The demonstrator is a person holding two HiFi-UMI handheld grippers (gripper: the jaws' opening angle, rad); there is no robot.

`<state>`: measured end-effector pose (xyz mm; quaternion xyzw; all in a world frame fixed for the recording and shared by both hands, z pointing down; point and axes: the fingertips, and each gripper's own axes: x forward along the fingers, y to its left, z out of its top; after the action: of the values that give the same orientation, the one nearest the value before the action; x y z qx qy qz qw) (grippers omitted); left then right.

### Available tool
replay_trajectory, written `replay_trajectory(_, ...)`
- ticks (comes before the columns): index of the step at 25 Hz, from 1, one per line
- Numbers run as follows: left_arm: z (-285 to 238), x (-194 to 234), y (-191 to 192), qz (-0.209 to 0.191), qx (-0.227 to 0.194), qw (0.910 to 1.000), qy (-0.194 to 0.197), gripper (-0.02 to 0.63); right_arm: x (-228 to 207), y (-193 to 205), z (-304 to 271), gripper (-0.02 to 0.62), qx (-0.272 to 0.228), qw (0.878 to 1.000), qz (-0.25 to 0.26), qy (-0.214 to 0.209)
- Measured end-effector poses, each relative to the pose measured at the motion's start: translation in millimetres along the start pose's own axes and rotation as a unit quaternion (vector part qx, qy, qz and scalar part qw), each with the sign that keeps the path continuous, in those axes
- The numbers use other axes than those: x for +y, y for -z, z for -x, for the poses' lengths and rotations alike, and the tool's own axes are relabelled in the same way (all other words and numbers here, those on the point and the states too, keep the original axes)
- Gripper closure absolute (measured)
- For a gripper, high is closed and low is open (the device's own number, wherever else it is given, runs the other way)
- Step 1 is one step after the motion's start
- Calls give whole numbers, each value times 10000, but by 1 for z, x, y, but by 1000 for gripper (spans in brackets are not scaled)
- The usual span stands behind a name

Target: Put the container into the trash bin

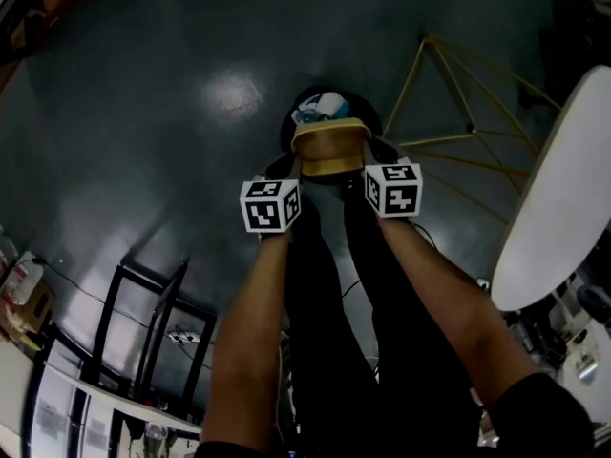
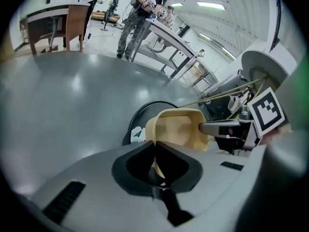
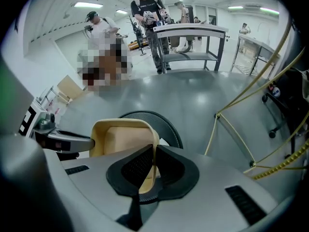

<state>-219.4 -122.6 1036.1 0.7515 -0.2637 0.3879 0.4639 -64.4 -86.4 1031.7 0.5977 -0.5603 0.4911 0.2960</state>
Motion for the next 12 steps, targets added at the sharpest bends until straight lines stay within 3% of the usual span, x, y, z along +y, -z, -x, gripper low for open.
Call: replay_trajectory(12,-24,19,12,-188,207,9994,-193,584,1,11,-29,545,207,9994,259,-34)
